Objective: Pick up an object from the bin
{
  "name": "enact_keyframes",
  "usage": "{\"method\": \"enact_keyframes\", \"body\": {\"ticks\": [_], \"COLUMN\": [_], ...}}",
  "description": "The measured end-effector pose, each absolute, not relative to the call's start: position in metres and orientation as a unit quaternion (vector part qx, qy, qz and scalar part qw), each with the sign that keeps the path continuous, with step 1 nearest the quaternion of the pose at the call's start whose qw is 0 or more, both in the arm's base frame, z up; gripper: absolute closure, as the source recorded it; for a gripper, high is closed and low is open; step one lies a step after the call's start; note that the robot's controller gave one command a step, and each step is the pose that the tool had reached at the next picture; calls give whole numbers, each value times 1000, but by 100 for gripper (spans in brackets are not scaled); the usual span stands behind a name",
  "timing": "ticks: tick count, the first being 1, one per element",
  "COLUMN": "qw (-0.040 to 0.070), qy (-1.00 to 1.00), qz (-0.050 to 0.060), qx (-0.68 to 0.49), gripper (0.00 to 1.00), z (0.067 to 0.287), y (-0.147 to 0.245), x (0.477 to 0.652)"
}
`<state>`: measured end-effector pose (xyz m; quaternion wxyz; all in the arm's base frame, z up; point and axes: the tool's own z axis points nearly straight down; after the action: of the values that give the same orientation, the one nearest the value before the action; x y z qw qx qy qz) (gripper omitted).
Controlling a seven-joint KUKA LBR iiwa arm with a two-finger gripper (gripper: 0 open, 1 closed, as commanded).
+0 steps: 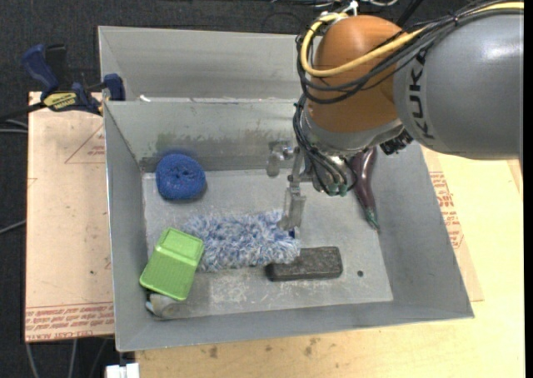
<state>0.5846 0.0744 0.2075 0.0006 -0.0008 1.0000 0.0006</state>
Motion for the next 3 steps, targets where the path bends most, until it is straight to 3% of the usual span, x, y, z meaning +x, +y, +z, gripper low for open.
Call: {"method": "enact_keyframes", "body": {"ticks": [1,2,3], "qw": [5,0,0], "qy": [1000,999,999], "qz": [1,1,1], "qx": [-24,-44,-45], "gripper": [0,100,100], "z": [170,70,70], "y": [76,83,83], "x": [575,562,562]}}
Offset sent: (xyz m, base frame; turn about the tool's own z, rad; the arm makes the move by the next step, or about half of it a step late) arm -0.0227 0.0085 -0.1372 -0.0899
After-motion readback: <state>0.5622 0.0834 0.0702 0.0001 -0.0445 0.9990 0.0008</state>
